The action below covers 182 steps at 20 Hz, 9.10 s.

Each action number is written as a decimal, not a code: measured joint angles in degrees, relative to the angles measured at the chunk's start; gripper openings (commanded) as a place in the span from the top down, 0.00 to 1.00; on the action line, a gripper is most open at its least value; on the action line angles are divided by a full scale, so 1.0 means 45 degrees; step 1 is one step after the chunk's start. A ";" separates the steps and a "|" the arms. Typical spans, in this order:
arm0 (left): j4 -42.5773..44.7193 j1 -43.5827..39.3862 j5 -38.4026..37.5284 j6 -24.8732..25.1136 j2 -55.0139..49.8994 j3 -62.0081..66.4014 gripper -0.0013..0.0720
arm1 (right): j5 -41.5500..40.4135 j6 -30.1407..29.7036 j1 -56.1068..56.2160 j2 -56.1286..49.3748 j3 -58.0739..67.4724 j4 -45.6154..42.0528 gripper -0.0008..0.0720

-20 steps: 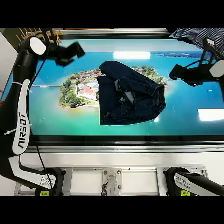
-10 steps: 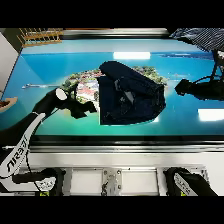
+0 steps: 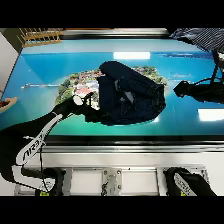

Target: Fold the clothes and pants, and hang the long-sleeved shirts on hangers.

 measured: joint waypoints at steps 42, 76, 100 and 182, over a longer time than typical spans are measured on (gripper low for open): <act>0.0714 0.4469 -0.1078 0.0330 1.1720 0.8286 0.97 | 0.0612 0.0131 0.2045 0.2939 0.4702 0.2725 0.93; 0.3410 0.2492 -0.1268 -0.0544 0.5202 0.1010 0.96 | 0.1904 0.1758 0.2404 -0.4017 -0.0005 -0.1428 0.93; 0.3701 0.1093 -0.1948 -0.0554 0.7907 -0.2268 0.15 | 0.1802 -0.0651 0.0393 -0.1846 -0.3308 0.0325 0.13; 0.3832 0.4405 -0.0219 -0.1073 0.9865 -0.4556 0.96 | -0.0729 -0.3604 0.3672 -0.4697 -0.2477 0.3458 0.08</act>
